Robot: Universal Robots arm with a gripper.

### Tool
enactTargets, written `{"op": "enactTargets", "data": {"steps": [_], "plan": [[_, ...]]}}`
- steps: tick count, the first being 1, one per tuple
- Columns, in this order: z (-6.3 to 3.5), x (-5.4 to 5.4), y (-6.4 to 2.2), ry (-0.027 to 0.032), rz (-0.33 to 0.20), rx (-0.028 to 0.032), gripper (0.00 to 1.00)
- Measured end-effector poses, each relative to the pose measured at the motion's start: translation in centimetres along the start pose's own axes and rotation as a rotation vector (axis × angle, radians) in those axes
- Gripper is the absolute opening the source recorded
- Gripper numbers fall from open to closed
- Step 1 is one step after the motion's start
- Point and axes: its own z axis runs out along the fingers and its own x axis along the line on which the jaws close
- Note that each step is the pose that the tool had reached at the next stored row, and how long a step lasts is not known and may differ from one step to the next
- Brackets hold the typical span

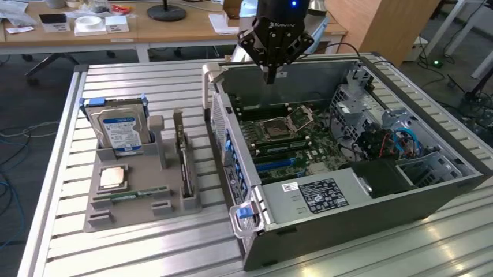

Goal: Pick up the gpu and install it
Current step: 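Reach for the gpu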

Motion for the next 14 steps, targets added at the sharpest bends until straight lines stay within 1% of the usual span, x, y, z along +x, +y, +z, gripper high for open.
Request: {"op": "enactTargets", "data": {"steps": [5,10,14], "plan": [[0.00,0.0,0.00,0.0000,0.000,0.0000,0.11],[-0.01,0.6,-0.05,0.0000,0.000,0.0000,0.11],[-0.04,1.4,-0.11,0.0000,0.000,0.0001,0.11]]}}
